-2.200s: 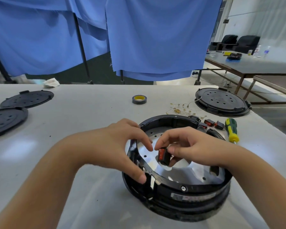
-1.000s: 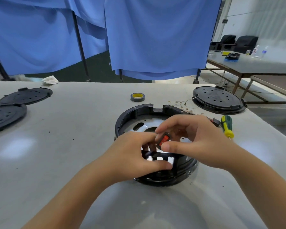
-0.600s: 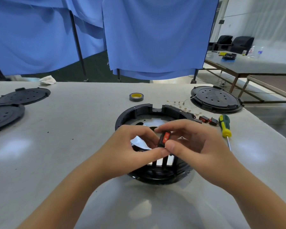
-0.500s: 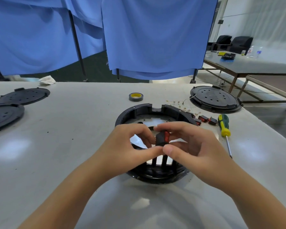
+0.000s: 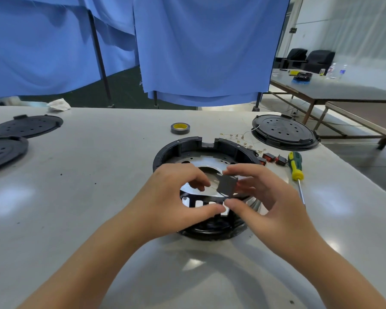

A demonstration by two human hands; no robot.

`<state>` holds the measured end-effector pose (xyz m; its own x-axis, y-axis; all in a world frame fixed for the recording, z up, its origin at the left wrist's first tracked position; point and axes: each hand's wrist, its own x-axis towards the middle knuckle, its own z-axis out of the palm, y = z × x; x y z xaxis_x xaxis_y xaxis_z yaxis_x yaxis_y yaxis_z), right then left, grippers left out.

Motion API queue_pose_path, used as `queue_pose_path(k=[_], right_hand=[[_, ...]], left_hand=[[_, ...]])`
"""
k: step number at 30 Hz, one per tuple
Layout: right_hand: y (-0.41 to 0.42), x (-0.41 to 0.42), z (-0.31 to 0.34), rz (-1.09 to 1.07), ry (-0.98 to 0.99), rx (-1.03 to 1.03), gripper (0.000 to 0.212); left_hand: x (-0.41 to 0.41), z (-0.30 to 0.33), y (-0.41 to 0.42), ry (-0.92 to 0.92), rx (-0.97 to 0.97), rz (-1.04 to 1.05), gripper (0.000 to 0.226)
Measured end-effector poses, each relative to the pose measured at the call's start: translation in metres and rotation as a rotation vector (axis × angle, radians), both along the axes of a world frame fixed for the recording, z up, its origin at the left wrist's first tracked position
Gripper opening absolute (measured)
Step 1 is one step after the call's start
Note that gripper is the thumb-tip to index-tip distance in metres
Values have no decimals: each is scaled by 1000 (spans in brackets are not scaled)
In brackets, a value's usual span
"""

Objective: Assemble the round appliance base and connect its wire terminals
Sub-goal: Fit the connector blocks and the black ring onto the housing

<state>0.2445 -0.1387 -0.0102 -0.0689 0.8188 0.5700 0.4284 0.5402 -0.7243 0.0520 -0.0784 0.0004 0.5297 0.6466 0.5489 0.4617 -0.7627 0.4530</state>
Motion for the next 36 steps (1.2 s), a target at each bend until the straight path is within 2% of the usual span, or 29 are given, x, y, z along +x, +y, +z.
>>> queue_pose_path(k=[3, 6, 10, 18, 26, 36], right_hand=[[-3, 1, -4, -47, -103, 61, 49], [-3, 1, -4, -51, -213, 90, 48], [-2, 2, -3, -61, -292, 177, 45], [-13, 8, -20, -181, -440, 502, 28], [-9, 11, -26, -121, -504, 399, 26], [-11, 11, -30, -87, -551, 379, 27]], left_hand=[[3, -5, 0, 92, -2, -45, 39], [7, -10, 0, 147, 27, 1, 34], [7, -14, 3, 141, -7, 69, 44], [7, -13, 3, 150, -39, 108, 37], [7, -13, 2, 161, -58, 125, 34], [6, -12, 1, 176, -59, 97, 31]])
